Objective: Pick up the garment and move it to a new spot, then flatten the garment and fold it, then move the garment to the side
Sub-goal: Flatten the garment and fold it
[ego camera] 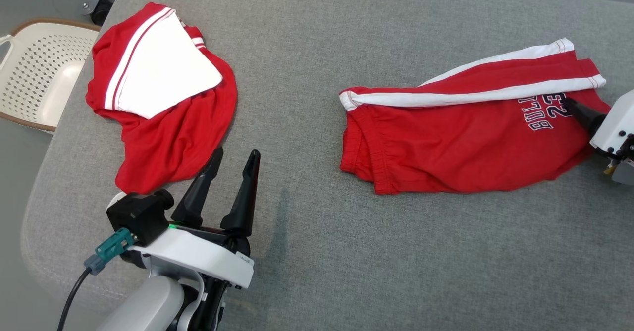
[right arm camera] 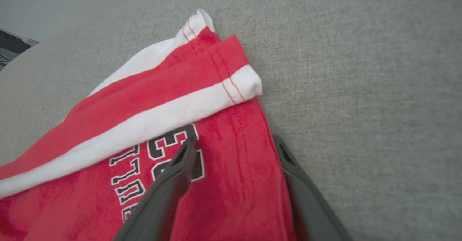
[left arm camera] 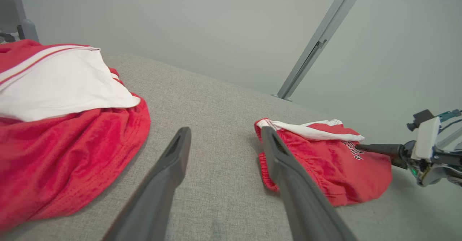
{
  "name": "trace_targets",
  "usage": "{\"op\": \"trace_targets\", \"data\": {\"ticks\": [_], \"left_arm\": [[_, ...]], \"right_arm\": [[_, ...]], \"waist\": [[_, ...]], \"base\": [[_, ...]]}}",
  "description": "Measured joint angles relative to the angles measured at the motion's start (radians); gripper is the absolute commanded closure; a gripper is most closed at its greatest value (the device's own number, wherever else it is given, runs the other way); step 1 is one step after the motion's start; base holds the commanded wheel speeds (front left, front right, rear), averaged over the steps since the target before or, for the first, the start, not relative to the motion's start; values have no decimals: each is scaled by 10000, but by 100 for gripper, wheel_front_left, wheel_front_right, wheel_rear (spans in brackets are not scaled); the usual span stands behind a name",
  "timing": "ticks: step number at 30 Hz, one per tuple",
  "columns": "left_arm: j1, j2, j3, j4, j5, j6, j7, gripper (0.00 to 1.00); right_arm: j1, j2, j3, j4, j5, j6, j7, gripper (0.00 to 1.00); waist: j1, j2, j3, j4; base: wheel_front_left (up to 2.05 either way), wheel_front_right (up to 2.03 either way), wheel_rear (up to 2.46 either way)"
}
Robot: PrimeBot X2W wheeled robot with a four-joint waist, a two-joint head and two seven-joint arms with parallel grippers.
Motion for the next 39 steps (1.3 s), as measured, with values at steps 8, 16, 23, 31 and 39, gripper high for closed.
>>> {"op": "trace_targets", "data": {"ticks": [8,16,23,31,39], "left_arm": [[165,-366,117,303,293,-92,-73,0],[354,-506,219,629,313,-232,-84,0],[653,-479,226,830,313,-301,-94,0],[1049,-268,209,821,284,-244,10,0],[1191,-215,167,696,295,-148,10,0]], "right_arm": [[-188,86,330,-236,-245,-12,587,100],[32,276,479,-337,-433,-10,284,100],[825,81,293,-763,-203,-8,-414,100],[2052,-470,-86,-1406,236,-6,-1083,100],[2567,-713,-320,-1881,263,-6,-1877,100]], "waist": [[0,0,-126,167],[0,0,-519,69],[0,0,-1079,-460],[0,0,-1889,-1321],[0,0,-2317,-1682]], "base": [[0,0,0],[0,0,0],[0,0,0],[0,0,0],[0,0,0]]}}
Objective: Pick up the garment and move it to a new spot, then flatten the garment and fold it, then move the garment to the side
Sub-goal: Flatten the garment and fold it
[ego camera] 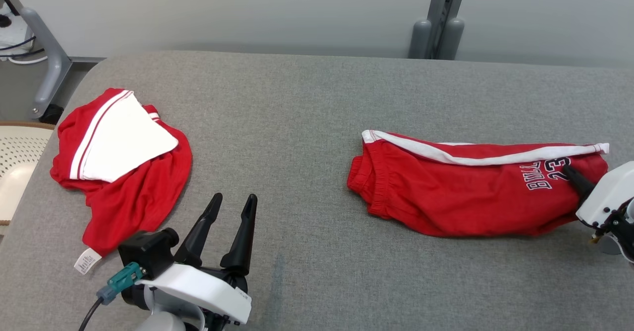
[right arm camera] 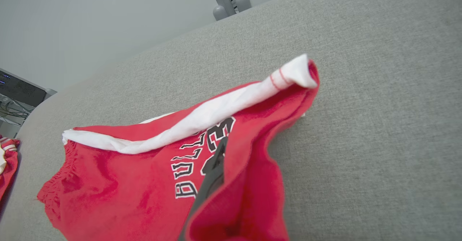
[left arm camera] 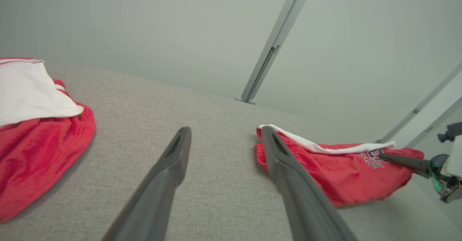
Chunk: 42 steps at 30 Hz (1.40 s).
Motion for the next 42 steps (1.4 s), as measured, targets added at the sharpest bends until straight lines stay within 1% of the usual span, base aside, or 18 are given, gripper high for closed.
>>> {"op": "trace_targets", "data": {"ticks": [5,9,12,16,22,29,32,34,35,36,37,42], "left_arm": [[127,2,73,-15,8,33,-6,0],[246,-35,73,-15,6,33,-19,0],[254,-77,42,-17,-4,29,-19,0],[271,-159,-6,19,-12,17,-17,0],[285,-282,-50,165,-35,-63,-17,0],[295,-351,-88,347,-84,-148,-17,0],[333,-370,-96,393,-84,-151,-19,0],[360,-376,-98,408,-82,-155,-19,0],[378,-397,-100,454,-84,-163,-19,0],[380,-401,-98,472,-84,-163,-19,0],[385,-399,-92,487,-86,-163,-21,0],[415,-382,-86,543,-157,-163,-17,0]], "right_arm": [[100,-40,69,-527,-253,0,-357,100],[-140,157,282,-943,-685,0,-522,100],[-511,384,489,-1104,-1026,0,-502,100],[-866,890,784,-1221,-1271,0,-205,100],[-1165,1678,1064,-880,-1377,0,169,100],[-1199,2464,1237,144,-1404,0,558,100],[-1199,2721,1352,324,-1452,0,782,100],[-1199,2780,1381,351,-1465,0,861,100],[-1198,2892,1434,430,-1507,0,963,76],[-1198,2945,1453,481,-1557,0,1016,50],[-1189,2997,1488,502,-1570,0,1149,0],[-1149,3219,1561,316,-1645,0,1175,0]], "waist": [[0,0,-233,24],[0,0,-390,76],[0,1,-453,171],[0,0,-469,410],[0,0,-446,933],[0,0,-429,1557],[0,0,-427,1720],[0,0,-426,1748],[1,0,-437,1766],[0,0,-447,1757],[0,0,-462,1739],[0,0,-573,1529]], "base": [[0,0,0],[0,0,0],[0,0,0],[0,0,0],[0,0,0],[0,0,0],[0,0,0],[0,0,0],[0,0,0],[0,0,0],[0,0,0],[0,0,0]]}}
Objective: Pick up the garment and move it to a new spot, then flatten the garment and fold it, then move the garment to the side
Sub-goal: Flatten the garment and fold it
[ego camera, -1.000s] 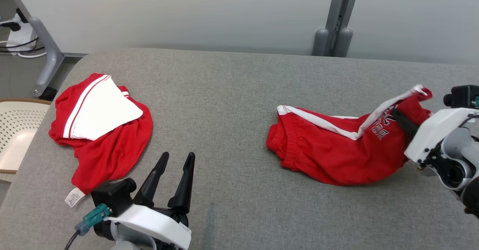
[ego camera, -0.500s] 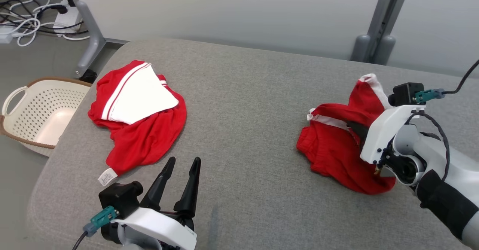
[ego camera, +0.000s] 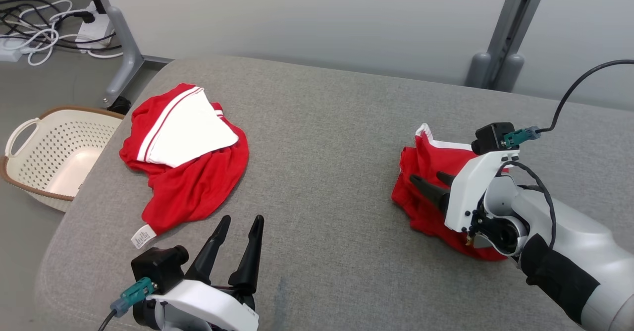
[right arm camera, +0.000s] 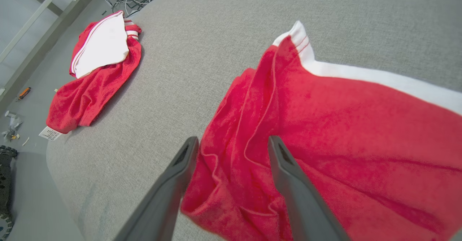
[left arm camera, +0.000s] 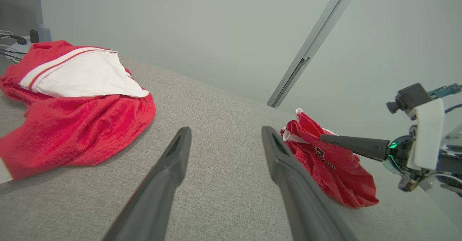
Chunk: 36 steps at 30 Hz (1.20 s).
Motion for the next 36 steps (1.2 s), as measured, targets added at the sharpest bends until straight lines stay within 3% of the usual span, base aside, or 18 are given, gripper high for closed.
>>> {"op": "trace_targets", "data": {"ticks": [6,14,17,21,26,31,36], "left_arm": [[49,63,111,-36,-8,2,-4,0],[372,171,627,-205,215,104,-73,0],[570,130,1177,-424,571,174,-88,0],[925,-12,1990,-727,1361,196,-92,0],[1464,-326,2604,-991,2148,136,-92,0],[1624,-675,2940,-999,2633,-140,-105,0],[1633,-913,3218,-940,2941,-441,-105,0]], "right_arm": [[2,-314,-90,-790,-6,0,-752,0],[113,-1436,-384,-1609,-221,0,-2376,0],[320,-1962,-700,-1555,-412,0,-3350,0],[826,-2307,-1354,-1292,-727,0,-3720,0],[1665,-2291,-3639,-1601,-1971,0,-3764,0],[3280,-1864,-6067,-1887,-3747,0,-3766,0],[4141,-1381,-7641,-2429,-5427,2,-3764,0]], "waist": [[0,0,-157,-402],[0,0,-387,-1035],[0,0,-528,-1291],[0,0,-680,-1461],[0,0,-721,-1724],[0,0,-638,-1843],[0,0,-551,-1848]], "base": [[0,0,0],[0,0,0],[0,0,0],[0,0,0],[0,0,0],[0,0,0],[0,0,0]]}}
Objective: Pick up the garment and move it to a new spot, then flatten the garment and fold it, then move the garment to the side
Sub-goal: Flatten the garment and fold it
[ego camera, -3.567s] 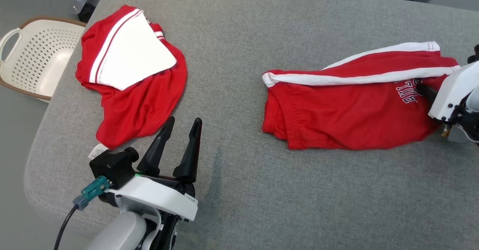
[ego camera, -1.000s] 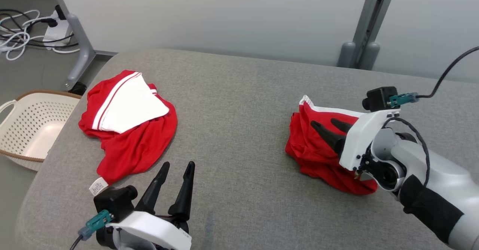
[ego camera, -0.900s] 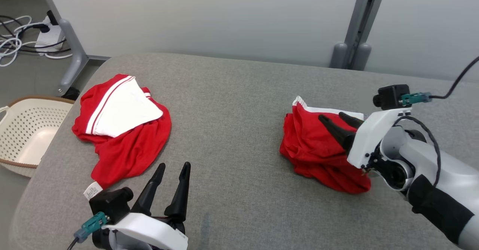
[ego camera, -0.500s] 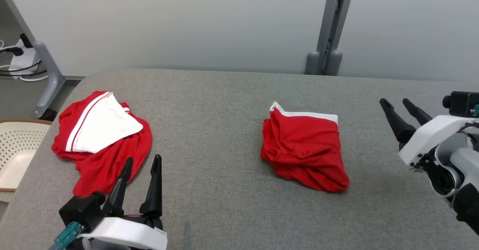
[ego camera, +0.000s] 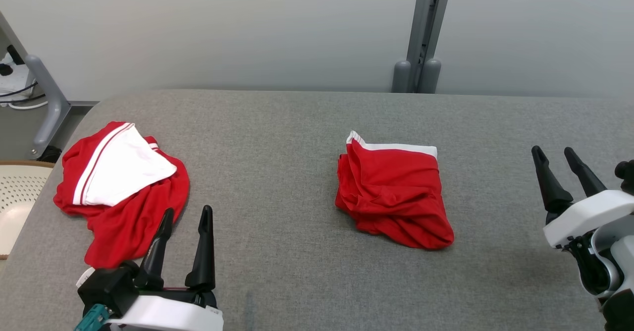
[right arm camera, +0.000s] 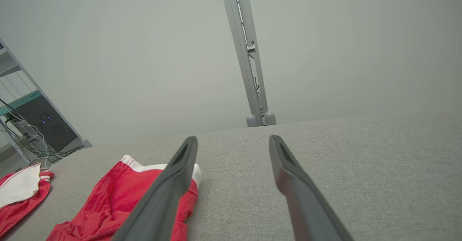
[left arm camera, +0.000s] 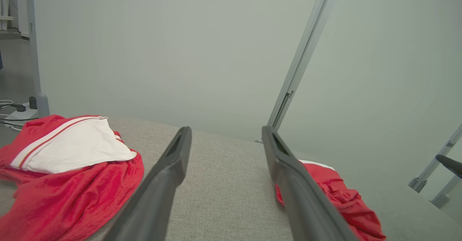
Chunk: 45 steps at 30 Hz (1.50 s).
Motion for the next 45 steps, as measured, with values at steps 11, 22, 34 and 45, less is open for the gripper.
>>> {"op": "trace_targets", "data": {"ticks": [11,22,34,45], "left_arm": [[-2,-510,297,393,487,-537,0,0],[-170,-882,410,742,719,-878,0,0],[-245,-999,556,1018,899,-1137,-2,0],[-141,-980,679,1080,924,-1145,-2,0]], "right_arm": [[494,1162,-1227,-173,-2539,0,27,100],[-731,1267,-46,1910,-2029,2,1313,100],[-567,1814,523,2717,334,4,1818,100],[194,2222,2410,1546,965,4,1593,100]], "waist": [[0,0,132,416],[0,0,415,1189],[0,0,507,2216],[0,0,267,2297]], "base": [[0,0,0],[0,0,0],[0,0,0],[0,0,0]]}}
